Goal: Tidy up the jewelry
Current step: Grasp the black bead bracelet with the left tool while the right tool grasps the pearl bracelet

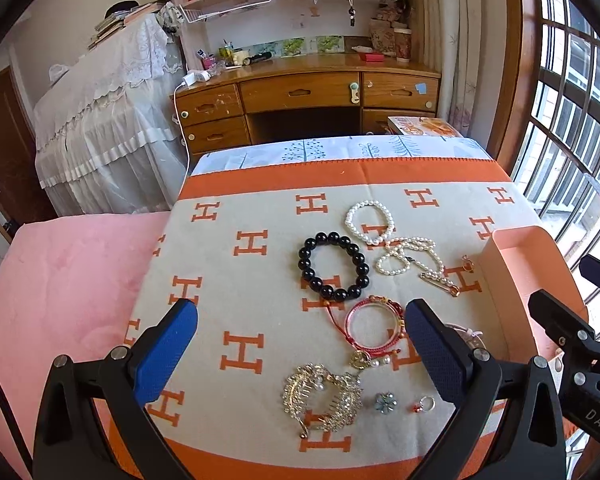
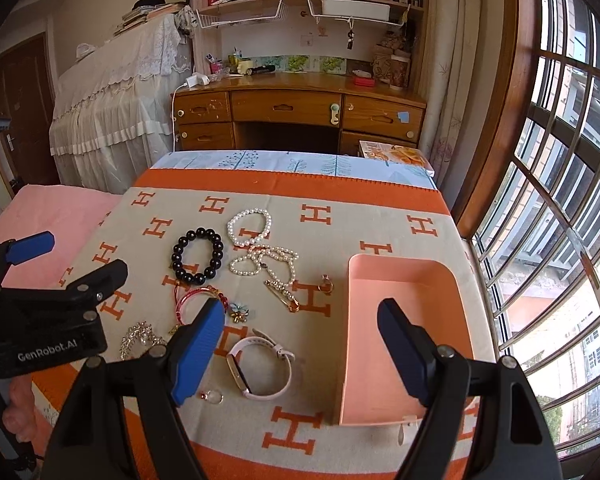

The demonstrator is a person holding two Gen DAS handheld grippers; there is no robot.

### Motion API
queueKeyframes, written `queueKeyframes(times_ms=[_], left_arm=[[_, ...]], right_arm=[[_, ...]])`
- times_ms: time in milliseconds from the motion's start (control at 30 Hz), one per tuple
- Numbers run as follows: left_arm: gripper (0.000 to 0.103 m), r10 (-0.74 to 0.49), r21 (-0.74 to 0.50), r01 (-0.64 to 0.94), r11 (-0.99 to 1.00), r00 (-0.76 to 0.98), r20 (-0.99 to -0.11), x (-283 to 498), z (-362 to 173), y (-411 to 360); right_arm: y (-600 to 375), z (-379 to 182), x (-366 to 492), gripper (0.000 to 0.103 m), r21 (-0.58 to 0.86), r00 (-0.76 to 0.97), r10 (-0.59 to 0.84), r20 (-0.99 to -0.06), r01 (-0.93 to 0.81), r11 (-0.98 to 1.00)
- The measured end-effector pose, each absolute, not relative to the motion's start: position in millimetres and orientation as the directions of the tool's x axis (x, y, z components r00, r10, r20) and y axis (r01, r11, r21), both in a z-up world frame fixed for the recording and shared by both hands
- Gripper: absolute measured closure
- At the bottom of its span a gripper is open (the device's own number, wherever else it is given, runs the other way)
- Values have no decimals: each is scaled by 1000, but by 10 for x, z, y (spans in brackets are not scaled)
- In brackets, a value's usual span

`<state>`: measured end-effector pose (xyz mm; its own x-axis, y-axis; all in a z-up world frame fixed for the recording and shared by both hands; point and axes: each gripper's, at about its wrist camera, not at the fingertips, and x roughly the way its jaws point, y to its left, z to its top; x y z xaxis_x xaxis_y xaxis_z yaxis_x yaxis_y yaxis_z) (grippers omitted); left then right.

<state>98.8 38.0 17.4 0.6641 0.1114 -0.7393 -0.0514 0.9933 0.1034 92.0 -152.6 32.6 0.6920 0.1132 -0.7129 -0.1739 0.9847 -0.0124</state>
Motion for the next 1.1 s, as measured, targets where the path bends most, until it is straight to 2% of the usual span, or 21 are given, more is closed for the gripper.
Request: queueKeyframes(times_ms=[267,400,567,633,733,800,967,1100], left_arm=[[1,170,137,-101,985,641,-748,1421,147,844],[3,128,84,-102,991,588,-798,1708,-12,1034],[14,16,-27,-83,996,471,-882,2132,-399,1095],[30,-17,-53,-72,996,424,-906,2285,-575,1056],[43,-39,-71,-79,994,343,-939,2473,-848,987],[45,-48,-78,-87,993,305,-951,2562,-987,944],[45,-34,-57,-74,996,280,-960,2661,-1141,853],[46,-2,-20,-60,998,281,-960,2690,-1180,754]], right_arm=[[-1486,434,1529,24,-7,651,139,-746,-217,976],[-1375,378,1935,24,28,582,172,-795,-247,969],[-1119,31,2491,38,68,446,189,-875,-274,959],[-1010,-163,2702,44,71,390,177,-904,-270,960],[-863,-452,2983,54,55,328,138,-934,-250,967],[-815,-602,3127,60,31,308,104,-946,-232,972],[-755,-792,3305,62,26,273,87,-958,-218,976],[-672,-825,3306,75,-5,288,69,-955,-249,968]])
